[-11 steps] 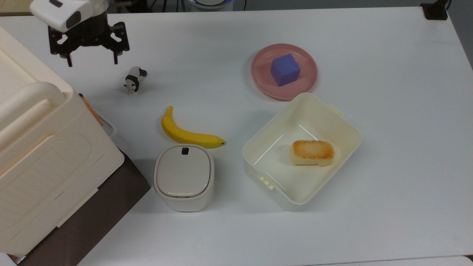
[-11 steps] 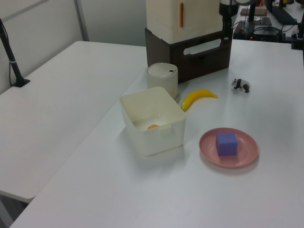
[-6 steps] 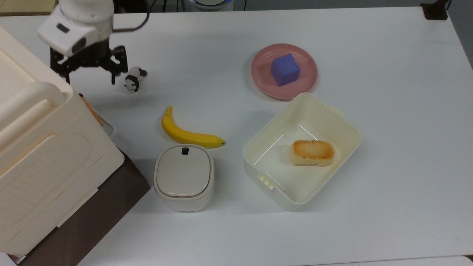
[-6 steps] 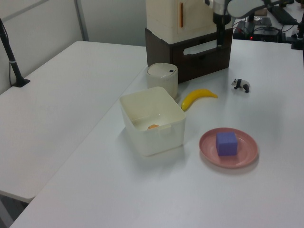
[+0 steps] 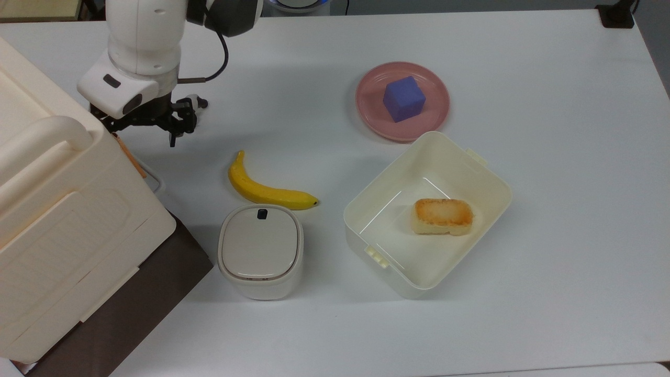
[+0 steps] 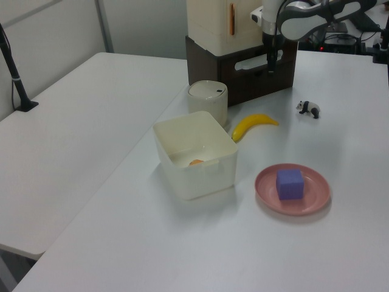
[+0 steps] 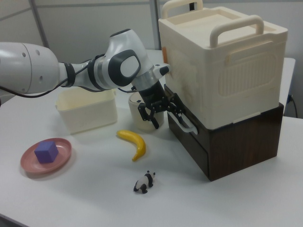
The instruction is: Slide the drawer open
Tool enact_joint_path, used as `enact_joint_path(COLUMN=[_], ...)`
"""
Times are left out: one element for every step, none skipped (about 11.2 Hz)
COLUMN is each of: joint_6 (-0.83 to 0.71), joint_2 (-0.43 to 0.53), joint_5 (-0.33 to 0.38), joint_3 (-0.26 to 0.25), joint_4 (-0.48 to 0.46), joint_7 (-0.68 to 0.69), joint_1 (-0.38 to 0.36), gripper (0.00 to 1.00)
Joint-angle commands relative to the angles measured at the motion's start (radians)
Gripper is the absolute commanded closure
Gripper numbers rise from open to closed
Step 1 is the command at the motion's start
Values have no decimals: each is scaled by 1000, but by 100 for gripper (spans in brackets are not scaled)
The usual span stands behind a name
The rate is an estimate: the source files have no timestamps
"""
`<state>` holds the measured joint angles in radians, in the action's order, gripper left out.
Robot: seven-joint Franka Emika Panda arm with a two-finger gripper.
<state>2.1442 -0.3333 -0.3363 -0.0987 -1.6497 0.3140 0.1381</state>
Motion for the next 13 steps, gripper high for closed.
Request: enact_joint_path(joint_6=[41, 65, 66, 66, 68, 66, 65, 60, 56, 51, 49, 34, 7], joint_2=[-21, -27, -36, -47, -49, -47, -47, -46, -41, -40, -38, -38, -38], joint_5=[-16, -18, -20, -18, -20, -18, -9, -4, -4, -4, -4, -4, -4], joint_3=[0, 0, 0, 0, 0, 0, 2, 5, 26, 48, 54, 65, 77], joint_4=[15, 13, 15, 15, 15, 13, 13, 10, 7, 4, 2, -4, -4], joint_7=[-32, -38, -41, -41, -41, -47, -82, -149, -218, -260, -289, -317, -328], joint_1=[-8, -8, -8, -8, -6, -9, -20, -34, -43, -43, -43, -45, -45], gripper=[0, 0, 0, 0, 0, 0, 0, 0, 0, 0, 0, 0, 0])
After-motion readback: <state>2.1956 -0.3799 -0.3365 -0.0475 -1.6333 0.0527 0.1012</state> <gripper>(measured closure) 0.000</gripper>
